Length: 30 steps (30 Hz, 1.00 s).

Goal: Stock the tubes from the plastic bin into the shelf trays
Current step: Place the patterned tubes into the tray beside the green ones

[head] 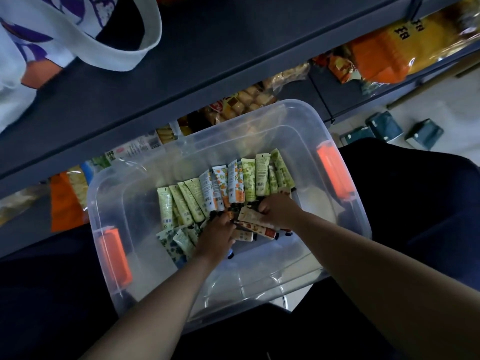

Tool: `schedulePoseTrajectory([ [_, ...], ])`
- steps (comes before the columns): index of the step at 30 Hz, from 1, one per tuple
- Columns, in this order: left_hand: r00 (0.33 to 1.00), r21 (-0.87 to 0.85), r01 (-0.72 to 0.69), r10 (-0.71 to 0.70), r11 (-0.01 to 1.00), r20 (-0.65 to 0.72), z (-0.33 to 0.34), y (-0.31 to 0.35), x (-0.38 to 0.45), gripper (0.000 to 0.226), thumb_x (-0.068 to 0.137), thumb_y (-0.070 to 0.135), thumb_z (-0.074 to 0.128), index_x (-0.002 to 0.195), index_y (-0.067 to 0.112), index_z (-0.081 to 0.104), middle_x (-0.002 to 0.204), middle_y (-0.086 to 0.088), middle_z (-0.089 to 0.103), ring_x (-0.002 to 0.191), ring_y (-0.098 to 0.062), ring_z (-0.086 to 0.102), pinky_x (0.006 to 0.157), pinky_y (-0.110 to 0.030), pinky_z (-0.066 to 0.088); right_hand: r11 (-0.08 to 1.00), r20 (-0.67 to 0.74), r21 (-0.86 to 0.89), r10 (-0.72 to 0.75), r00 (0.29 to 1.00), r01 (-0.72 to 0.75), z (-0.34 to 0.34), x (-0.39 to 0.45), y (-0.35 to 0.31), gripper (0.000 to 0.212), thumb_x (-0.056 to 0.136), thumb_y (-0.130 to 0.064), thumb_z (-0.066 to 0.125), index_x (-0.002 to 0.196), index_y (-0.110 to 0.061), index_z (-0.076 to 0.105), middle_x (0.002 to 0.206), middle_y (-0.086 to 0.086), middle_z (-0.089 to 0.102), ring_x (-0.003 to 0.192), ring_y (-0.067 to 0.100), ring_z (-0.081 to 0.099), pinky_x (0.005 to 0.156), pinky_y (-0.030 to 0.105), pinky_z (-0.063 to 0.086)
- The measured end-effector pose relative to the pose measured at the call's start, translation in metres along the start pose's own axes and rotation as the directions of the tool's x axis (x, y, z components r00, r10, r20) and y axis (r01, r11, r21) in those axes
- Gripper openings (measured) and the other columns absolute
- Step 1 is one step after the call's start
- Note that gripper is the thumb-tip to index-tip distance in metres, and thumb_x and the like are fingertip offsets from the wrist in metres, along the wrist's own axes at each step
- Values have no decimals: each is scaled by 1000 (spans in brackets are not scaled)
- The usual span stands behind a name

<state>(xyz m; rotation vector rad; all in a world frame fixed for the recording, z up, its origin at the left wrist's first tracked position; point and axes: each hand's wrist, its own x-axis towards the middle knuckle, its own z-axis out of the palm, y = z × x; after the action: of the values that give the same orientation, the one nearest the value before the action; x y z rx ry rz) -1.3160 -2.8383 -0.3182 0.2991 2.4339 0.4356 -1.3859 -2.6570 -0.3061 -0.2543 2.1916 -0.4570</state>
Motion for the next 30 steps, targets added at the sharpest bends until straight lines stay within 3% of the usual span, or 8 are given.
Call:
schedulePoseTrajectory([
  [6, 1000, -51, 7, -7, 999, -15, 1, 2, 0, 35, 90, 12, 58, 123, 1, 55, 136, -9, 44, 123, -22, 45, 97, -19, 32, 999, -27, -36, -29, 999, 28, 9, 3, -2, 23, 87, -19, 59, 105, -8, 67, 104, 12, 68, 99, 28, 62, 62, 22, 32],
  [11, 1000, -5, -17, 17, 1000, -16, 0, 1, 0, 34, 88, 15, 60, 121, 5, 58, 137, -7, 42, 123, -22, 45, 100, -25, 34, 995, -24, -90, -32, 999, 30, 9, 2, -4, 23, 88, -18, 56, 106, -9, 66, 109, 11, 66, 104, 27, 59, 69, 23, 30],
  [20, 998, 54, -66, 67, 996, -14, -1, -4, -3, 28, 89, 17, 58, 116, 6, 60, 133, -10, 43, 119, -25, 45, 95, -29, 36, 991, -20, -129, -24, 1000, 21, 6, 1, -4, 21, 88, -18, 56, 106, -10, 64, 110, 9, 65, 104, 26, 59, 79, 29, 44],
  [26, 997, 41, -79, 80, 996, -15, -1, -5, -1, 26, 89, 14, 59, 113, 4, 61, 133, -9, 45, 116, -25, 48, 92, -29, 37, 999, 2, -33, -2, 1000, 2, -1, -4, -1, 24, 85, -19, 62, 107, -10, 63, 108, 9, 65, 103, 25, 59, 81, 29, 44],
  [30, 998, 26, -60, 61, 998, -32, -1, -4, 0, 29, 89, 14, 59, 117, 5, 61, 144, -6, 39, 126, -25, 45, 100, -29, 36, 1000, 27, 16, -25, 999, 25, -5, -6, 0, 28, 85, -16, 64, 111, -8, 64, 108, 10, 66, 102, 25, 60, 80, 28, 44],
])
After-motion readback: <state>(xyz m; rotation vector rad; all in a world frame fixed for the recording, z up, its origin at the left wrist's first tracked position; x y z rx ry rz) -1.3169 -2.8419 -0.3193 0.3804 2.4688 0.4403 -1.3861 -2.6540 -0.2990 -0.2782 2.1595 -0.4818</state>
